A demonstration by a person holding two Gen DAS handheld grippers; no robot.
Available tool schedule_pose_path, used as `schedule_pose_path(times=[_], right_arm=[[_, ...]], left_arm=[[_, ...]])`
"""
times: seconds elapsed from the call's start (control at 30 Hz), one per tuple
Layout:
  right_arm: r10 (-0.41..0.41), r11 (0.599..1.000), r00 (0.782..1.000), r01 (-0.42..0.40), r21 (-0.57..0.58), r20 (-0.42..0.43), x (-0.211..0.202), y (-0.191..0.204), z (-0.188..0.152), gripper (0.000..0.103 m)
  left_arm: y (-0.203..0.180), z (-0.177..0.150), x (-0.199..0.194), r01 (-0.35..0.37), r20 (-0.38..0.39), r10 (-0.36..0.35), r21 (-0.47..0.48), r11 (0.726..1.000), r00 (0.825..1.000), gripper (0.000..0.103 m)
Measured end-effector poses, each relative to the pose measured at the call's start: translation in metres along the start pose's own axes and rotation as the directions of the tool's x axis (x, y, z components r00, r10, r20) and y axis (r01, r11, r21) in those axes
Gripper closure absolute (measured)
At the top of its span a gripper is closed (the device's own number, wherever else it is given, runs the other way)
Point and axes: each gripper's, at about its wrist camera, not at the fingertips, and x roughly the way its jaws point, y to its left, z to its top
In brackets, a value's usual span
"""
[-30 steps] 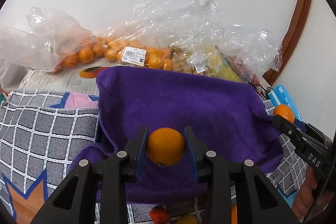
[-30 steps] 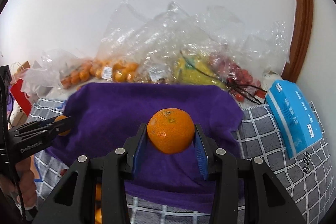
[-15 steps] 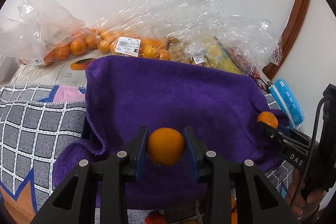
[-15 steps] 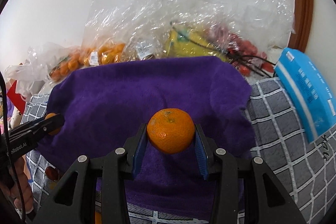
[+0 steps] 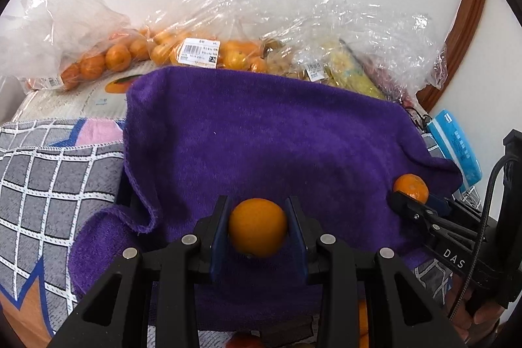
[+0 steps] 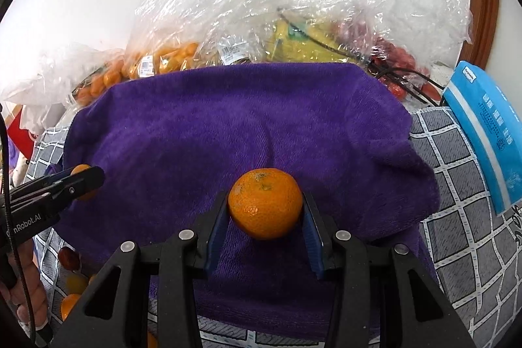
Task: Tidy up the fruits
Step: 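Carry both oranges over the purple towel and lower them onto it, then open both grippers to release the oranges on the towel and withdraw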
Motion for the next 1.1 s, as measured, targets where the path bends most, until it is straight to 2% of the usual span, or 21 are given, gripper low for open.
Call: schedule_pose_path(times=[0.27, 0.37, 0.43, 0.5, 0.53, 0.83, 1.0, 1.1], right_arm=[[-0.02, 1.0, 1.0, 0.02, -0.017, 0.004, -0.002, 0.003, -0.001, 0.059], [-0.026, 0.999, 0.999, 0.027, -0.023, 0.027, -0.009, 0.003, 0.0, 0.05], [-0.016, 1.0, 0.999, 0.016, -0.016, 0.043, -0.015, 0.002, 0.001, 0.044], [-0.014, 1.0, 0.998, 0.014, -0.011, 0.062, -0.022, 0.003, 0.002, 0.041], [-0.018, 1.0, 0.997, 0.019, -0.011, 0.07, -0.025, 0.003, 0.002, 0.039], [-0.044, 0.999, 0.984, 0.048, -0.014, 0.174, -0.056, 0.011, 0.006, 0.038], [-0.019, 1.0, 0.973, 0.024, -0.02, 0.229, -0.079, 0.016, 0.011, 0.038], [-0.048, 0.999, 0.971, 0.052, -0.008, 0.236, -0.096, 0.021, 0.014, 0.038]], left_arm=[[0.0, 0.0, 0.003, -0.01, -0.007, 0.01, -0.002, 1.0, 1.0, 0.07], [0.0, 0.0, 0.002, -0.006, -0.006, 0.006, -0.003, 1.0, 1.0, 0.07], [0.0, 0.0, 0.0, -0.001, 0.001, 0.001, -0.005, 1.0, 1.0, 0.066], [0.0, 0.0, -0.004, 0.004, 0.018, -0.003, -0.008, 1.0, 1.0, 0.05], [-0.001, 0.0, -0.007, 0.005, 0.031, -0.004, -0.009, 1.0, 1.0, 0.049], [-0.004, 0.003, -0.032, -0.007, 0.101, 0.01, -0.025, 1.0, 0.995, 0.049], [-0.004, 0.009, -0.055, 0.003, 0.152, 0.004, -0.049, 0.999, 0.988, 0.049], [-0.009, 0.011, -0.068, -0.008, 0.164, 0.014, -0.036, 0.999, 0.986, 0.049]])
